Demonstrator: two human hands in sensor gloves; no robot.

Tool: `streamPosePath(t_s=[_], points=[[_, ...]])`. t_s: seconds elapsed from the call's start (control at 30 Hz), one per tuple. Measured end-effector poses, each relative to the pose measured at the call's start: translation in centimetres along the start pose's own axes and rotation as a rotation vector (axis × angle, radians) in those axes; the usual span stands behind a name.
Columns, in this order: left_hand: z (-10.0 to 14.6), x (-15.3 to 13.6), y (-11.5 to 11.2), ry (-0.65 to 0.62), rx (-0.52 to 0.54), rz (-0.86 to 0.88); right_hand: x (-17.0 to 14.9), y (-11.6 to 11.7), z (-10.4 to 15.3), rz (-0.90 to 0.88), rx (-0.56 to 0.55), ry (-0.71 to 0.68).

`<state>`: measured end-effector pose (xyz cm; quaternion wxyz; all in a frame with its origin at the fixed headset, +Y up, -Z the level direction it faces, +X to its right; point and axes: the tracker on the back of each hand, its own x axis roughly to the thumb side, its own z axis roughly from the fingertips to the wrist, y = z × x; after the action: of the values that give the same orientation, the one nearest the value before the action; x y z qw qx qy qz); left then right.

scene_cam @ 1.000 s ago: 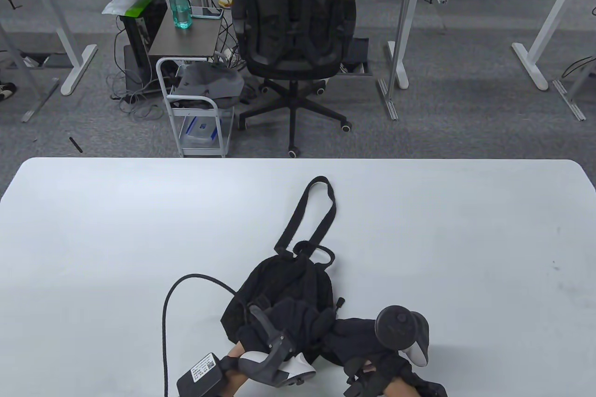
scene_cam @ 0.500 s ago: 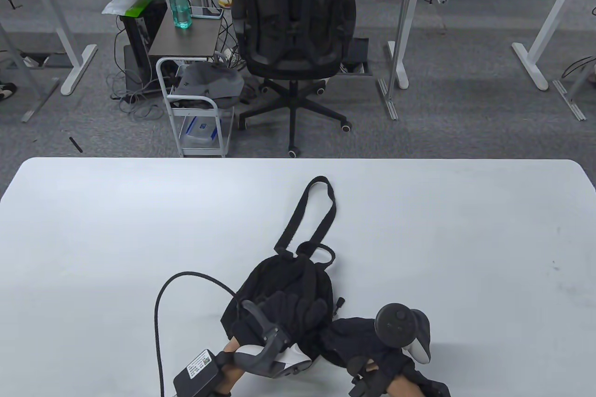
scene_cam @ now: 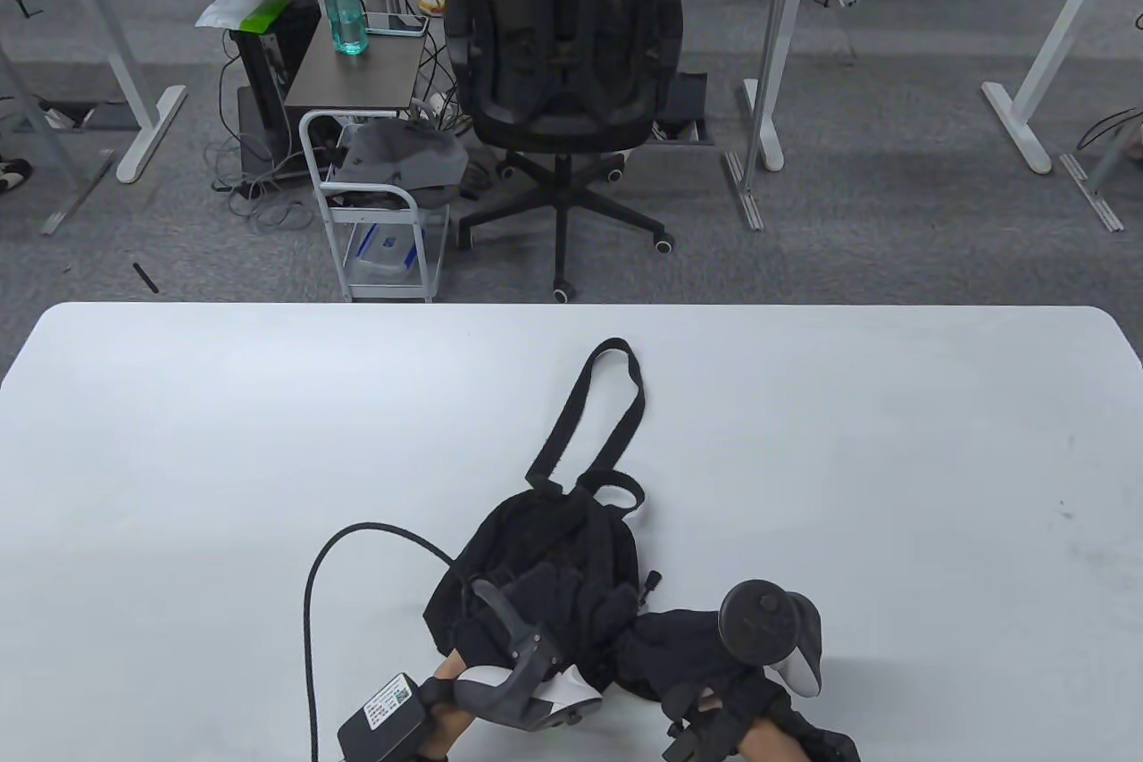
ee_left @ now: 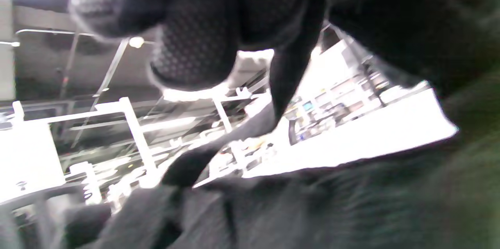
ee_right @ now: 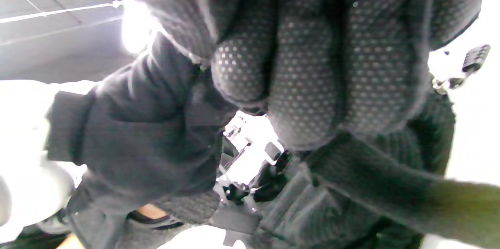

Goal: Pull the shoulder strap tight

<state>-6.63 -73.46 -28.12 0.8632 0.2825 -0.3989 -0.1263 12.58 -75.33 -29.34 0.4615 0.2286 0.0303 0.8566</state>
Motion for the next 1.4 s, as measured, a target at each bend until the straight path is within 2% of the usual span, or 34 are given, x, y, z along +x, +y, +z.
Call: streamPosePath(t_s=[0.13, 0.2, 0.5, 0.77, 0.97, 1.13, 1.27, 1.4], points=[[0.2, -0.6, -0.3, 0.02, -0.014, 0.034, 0.1, -0.1, 0.1, 0.059, -0.019, -0.016], [0.3, -0.3, 0.1, 0.012, -0.008, -0.004, 0.0, -0.2, 0.2, 0.078, -0.041, -0.024], [0.0, 1.7, 2.0, -0.039, 0.082, 0.031, 0.1, 0.1, 0.3, -0.016, -0.045, -0.057], [0.3, 1.1, 0.8, -0.061, 0.056, 0.007, 0.2, 0.1, 0.1, -0.031, -0.007, -0.047], [0.4, -0.3, -0.1, -0.015, 0.016, 0.025, -0.2, -0.3, 0.1, -0.015, 0.009, -0.029], [0.4, 0.4, 1.1, -0.011, 0.055, -0.005, -0.7, -0.6, 0.1, -0.058, 0.03, 0.001], [0.0, 1.4, 1.9, -0.003, 0.093, 0.093, -0.7, -0.5, 0.1, -0.109, 0.015, -0.012], [0.0, 1.8, 1.9, -0.028, 0.103, 0.039, -0.2, -0.3, 0.2, -0.097, -0.005, -0.027]])
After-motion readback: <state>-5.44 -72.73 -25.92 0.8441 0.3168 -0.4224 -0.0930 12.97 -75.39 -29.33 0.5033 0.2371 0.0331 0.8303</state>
